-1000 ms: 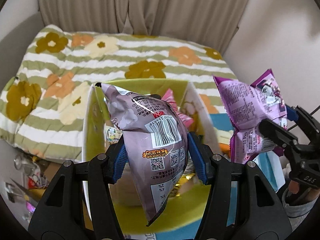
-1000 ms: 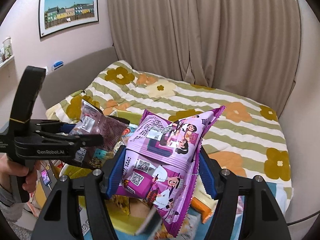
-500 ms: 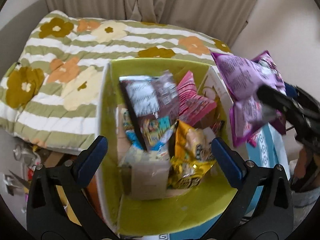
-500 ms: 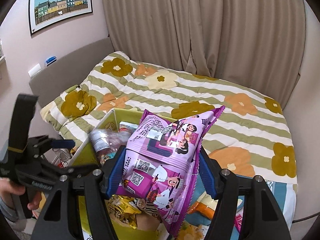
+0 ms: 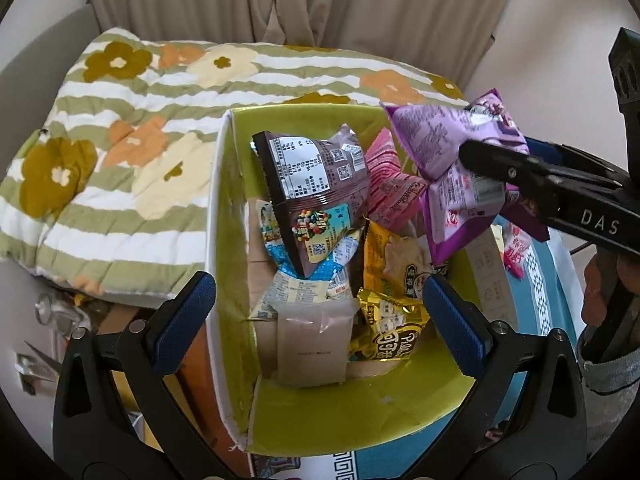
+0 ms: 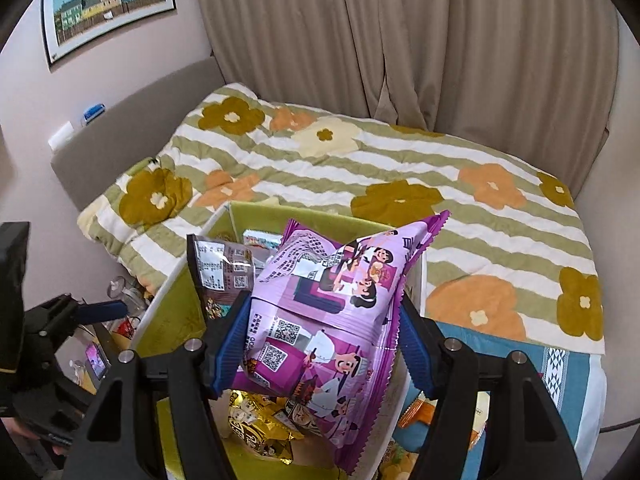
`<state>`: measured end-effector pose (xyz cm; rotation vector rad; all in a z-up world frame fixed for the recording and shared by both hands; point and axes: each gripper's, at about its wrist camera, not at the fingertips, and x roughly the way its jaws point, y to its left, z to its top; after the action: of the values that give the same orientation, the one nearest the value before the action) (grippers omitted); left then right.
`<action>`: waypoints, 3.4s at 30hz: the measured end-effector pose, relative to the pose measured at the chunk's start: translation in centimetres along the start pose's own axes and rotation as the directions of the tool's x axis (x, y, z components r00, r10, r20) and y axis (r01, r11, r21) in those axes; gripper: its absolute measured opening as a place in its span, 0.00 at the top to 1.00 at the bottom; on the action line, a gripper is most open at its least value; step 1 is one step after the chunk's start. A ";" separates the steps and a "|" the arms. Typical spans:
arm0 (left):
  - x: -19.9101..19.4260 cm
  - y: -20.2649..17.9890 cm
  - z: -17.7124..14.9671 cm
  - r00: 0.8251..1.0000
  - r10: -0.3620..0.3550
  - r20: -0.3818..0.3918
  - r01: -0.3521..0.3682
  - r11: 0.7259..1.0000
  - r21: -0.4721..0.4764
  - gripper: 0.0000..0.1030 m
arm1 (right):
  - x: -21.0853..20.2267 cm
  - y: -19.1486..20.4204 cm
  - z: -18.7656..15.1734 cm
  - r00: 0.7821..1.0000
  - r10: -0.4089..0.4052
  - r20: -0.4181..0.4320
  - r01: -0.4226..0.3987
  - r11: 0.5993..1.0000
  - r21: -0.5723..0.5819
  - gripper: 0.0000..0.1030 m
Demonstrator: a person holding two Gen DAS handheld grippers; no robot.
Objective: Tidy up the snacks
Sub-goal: 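Open both tools to drop the two bags into the box, then move both tools back toward the remaining snacks on the runner, then grasp the white Oishi bag with the left tool while the right tool grasps the green cracker pack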
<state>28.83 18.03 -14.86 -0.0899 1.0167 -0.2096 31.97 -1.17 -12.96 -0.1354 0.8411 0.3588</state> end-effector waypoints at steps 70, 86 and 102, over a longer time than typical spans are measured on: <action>3.5 -25.9 -15.6 0.995 0.047 0.084 -0.050 0.998 0.035 0.00 | -20.2 -16.9 -29.5 0.976 -0.218 -0.005 0.208 0.927 0.313 0.01; 14.7 -33.2 -10.8 0.905 0.424 0.033 -0.406 0.840 0.359 0.00 | -13.9 -21.1 -32.7 0.966 -0.221 -0.136 0.258 0.877 0.406 0.01; 20.3 -31.2 -10.6 0.923 0.344 -0.173 -0.279 0.907 0.314 0.03 | -12.4 -22.2 -33.0 0.961 -0.226 -0.159 0.272 0.876 0.398 0.01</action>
<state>26.00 -16.57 -31.97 0.3676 1.2004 -0.0692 9.26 -33.50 -26.07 0.1373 0.9777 -0.0784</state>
